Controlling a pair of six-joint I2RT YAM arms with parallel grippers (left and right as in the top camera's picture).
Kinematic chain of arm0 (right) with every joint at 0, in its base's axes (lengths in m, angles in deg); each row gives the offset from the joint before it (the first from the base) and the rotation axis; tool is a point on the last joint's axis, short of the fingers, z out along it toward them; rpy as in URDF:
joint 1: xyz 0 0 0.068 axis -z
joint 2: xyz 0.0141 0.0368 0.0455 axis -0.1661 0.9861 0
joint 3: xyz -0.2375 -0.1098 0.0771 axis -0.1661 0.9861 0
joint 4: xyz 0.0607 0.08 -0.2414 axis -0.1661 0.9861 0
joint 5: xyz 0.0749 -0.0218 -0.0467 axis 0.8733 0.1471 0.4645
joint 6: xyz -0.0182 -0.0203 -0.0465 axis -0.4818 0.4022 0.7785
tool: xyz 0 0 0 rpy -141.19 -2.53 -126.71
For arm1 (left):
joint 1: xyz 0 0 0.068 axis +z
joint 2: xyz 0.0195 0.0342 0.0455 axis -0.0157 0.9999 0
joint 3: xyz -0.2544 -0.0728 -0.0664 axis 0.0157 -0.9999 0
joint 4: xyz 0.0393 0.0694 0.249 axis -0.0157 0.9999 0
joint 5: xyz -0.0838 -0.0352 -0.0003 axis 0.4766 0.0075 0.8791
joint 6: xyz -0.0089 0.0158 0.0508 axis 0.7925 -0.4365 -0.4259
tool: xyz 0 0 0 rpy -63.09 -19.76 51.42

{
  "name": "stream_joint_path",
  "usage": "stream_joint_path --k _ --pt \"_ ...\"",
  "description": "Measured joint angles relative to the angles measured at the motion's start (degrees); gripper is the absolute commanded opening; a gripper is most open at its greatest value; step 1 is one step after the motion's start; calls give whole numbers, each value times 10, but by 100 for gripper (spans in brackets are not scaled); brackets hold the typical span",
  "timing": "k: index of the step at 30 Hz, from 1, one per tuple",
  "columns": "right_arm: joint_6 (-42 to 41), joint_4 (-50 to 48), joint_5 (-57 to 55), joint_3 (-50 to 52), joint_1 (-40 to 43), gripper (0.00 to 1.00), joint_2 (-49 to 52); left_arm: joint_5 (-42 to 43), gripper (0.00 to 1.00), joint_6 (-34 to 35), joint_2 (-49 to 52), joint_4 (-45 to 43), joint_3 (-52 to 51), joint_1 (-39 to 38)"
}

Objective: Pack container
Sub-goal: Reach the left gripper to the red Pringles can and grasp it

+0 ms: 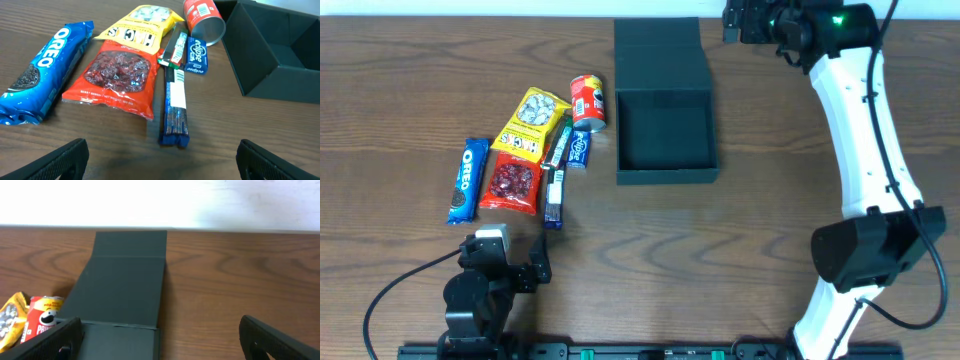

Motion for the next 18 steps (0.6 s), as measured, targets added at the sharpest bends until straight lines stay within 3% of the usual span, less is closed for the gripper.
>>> stream_joint_path --k 11,18 --pt "8 -3 10 0 -1 99 0 -7 95 0 0 -14 -1 0" --pt "9 -4 10 0 -1 99 0 -12 96 1 1 -228 -7 0"
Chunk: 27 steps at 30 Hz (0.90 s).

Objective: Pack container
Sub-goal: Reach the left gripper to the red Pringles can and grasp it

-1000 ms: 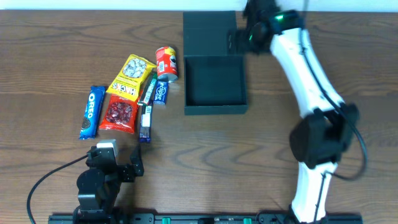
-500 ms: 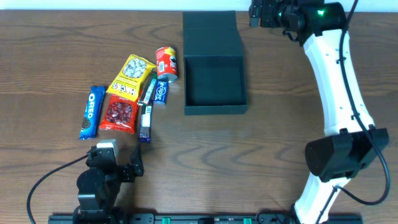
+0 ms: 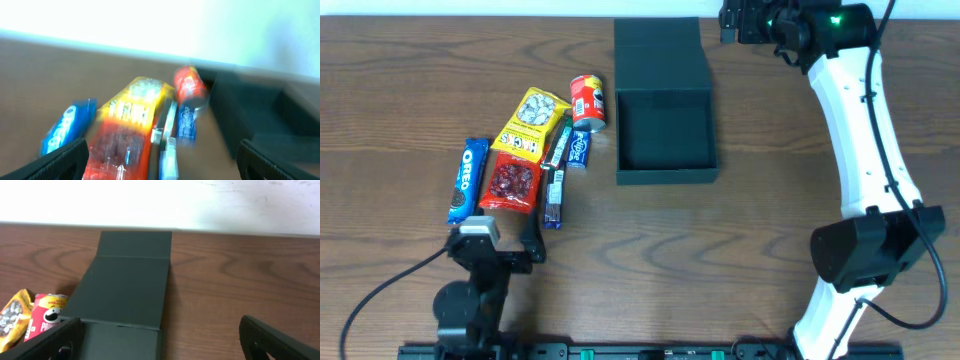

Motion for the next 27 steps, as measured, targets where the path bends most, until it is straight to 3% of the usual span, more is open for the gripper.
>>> stream_joint_path --k 5,8,11,16,27 --pt "0 0 2 0 0 99 0 11 95 -1 33 -179 -2 0" --pt "0 -3 2 0 0 99 0 31 95 -6 98 -233 3 0" --pt "0 -6 2 0 0 99 0 61 95 -28 198 -231 30 0" --pt "0 -11 2 0 0 99 0 117 95 -74 410 -219 159 0" --pt "4 -13 2 0 3 99 0 153 95 -111 896 -55 621 -27"
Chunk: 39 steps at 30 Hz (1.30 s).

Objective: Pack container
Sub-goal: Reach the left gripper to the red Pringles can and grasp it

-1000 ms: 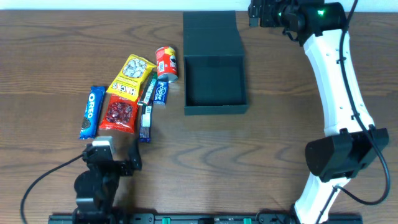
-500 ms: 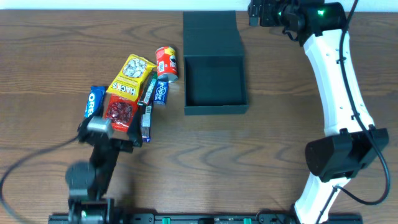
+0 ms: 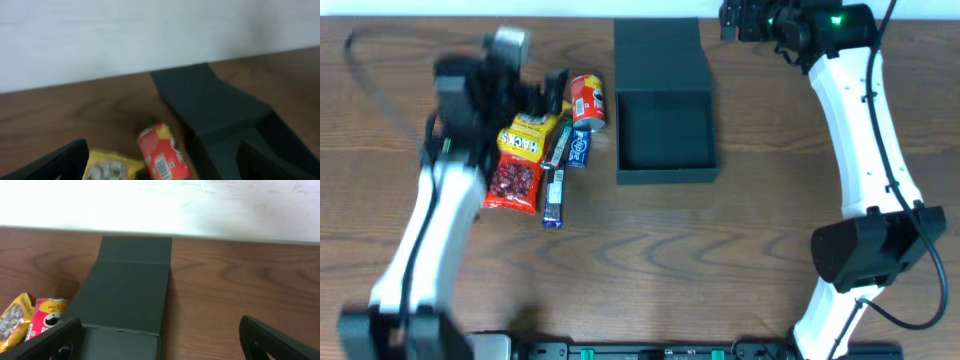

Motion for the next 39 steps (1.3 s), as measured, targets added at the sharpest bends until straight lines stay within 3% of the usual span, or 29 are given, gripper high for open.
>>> stream_joint_path --k 4,10,18,23,29,34,39 --pt "0 3 4 0 12 99 0 -1 95 -22 187 107 210 -50" --pt "0 31 13 0 12 99 0 -1 95 -25 309 127 279 -89" --pt "0 38 17 0 4 99 0 2 95 91 321 162 282 -57" --pt "0 34 17 0 4 99 0 8 95 122 321 191 282 -26" --pt "0 30 17 0 3 99 0 10 95 130 321 196 282 -21" --pt "0 30 17 0 3 99 0 5 95 109 321 270 282 -34" --pt "0 30 17 0 3 99 0 -58 95 82 321 297 282 -61"
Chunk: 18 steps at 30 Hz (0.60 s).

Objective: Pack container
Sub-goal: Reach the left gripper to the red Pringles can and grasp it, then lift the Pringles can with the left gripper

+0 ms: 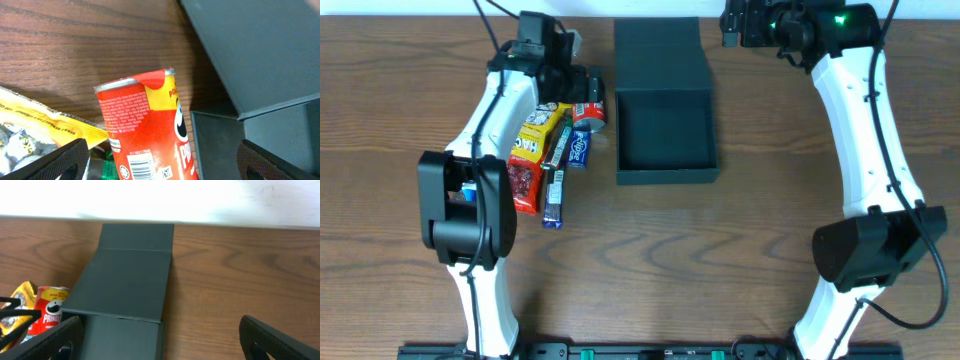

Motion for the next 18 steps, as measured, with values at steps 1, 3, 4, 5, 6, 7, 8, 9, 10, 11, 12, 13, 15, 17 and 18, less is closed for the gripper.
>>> stream_joint_path --k 1,3,4,5,6,7,8,9,10,11,12,13,15,17,18 --pt "0 0 0 0 0 99 0 -10 95 -2 0 1 0 -5" --pt "0 0 0 0 0 99 0 -28 95 -5 0 2 0 -13" --pt "0 0 0 0 0 99 0 -33 95 -5 0 3 0 -15" --pt "0 1 0 0 0 99 0 -40 95 -6 0 3 0 -17" --pt "0 2 0 0 0 99 0 -45 96 -6 0 3 0 -17" --pt "0 5 0 0 0 99 0 -51 96 -6 0 4 0 -17" --pt "0 6 0 0 0 99 0 -53 96 -6 0 5 0 -16" --pt "0 9 0 0 0 99 0 -55 96 -4 1 5 0 -16" --pt "0 12 0 0 0 99 0 -56 96 -3 2 5 0 -16" --pt "0 14 0 0 0 99 0 -57 96 -2 4 5 0 -15" --pt "0 16 0 0 0 99 0 -57 96 -2 7 5 0 -15" --pt "0 17 0 0 0 99 0 -57 96 -2 10 5 0 -15" --pt "0 19 0 0 0 99 0 -57 96 -2 17 5 0 -15" --pt "0 19 0 0 0 99 0 -57 96 -2 21 5 0 -15" --pt "0 19 0 0 0 99 0 -57 96 -2 22 5 0 -15"
